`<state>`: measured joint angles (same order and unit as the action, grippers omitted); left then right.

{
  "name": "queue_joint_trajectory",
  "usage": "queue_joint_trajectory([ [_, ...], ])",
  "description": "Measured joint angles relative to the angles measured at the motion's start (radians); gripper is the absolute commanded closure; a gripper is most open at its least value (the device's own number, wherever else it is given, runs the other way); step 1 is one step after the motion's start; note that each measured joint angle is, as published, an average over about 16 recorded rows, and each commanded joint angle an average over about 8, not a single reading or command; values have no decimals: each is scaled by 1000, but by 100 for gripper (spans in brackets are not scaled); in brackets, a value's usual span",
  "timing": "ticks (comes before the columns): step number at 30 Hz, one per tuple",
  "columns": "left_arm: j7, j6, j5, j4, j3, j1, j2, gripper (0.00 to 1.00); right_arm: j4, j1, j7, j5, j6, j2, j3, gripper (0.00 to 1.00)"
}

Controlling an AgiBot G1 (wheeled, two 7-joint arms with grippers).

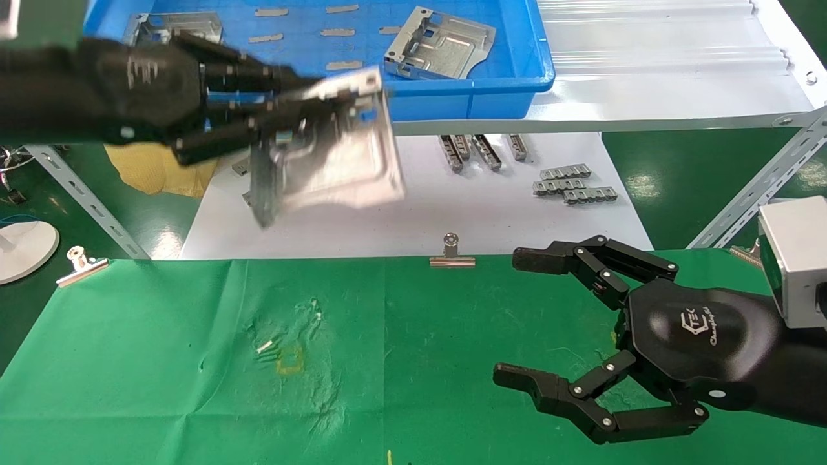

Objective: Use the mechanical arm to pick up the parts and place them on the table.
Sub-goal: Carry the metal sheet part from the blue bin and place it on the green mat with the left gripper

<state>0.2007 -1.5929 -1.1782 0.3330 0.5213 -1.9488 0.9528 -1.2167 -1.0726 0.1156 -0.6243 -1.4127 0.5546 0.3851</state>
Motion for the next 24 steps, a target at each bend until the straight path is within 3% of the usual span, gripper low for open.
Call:
queue_joint_trajectory([
  [11, 79, 7, 71, 224, 159, 171, -132, 100, 0, 0, 0, 0, 0, 0, 0, 0],
  [23, 301, 42, -33, 73, 287, 237, -74, 100, 0, 0, 0, 0, 0, 0, 0, 0],
  [24, 322, 44, -41, 55, 292, 239, -66, 95, 0, 0, 0, 0, 0, 0, 0, 0],
])
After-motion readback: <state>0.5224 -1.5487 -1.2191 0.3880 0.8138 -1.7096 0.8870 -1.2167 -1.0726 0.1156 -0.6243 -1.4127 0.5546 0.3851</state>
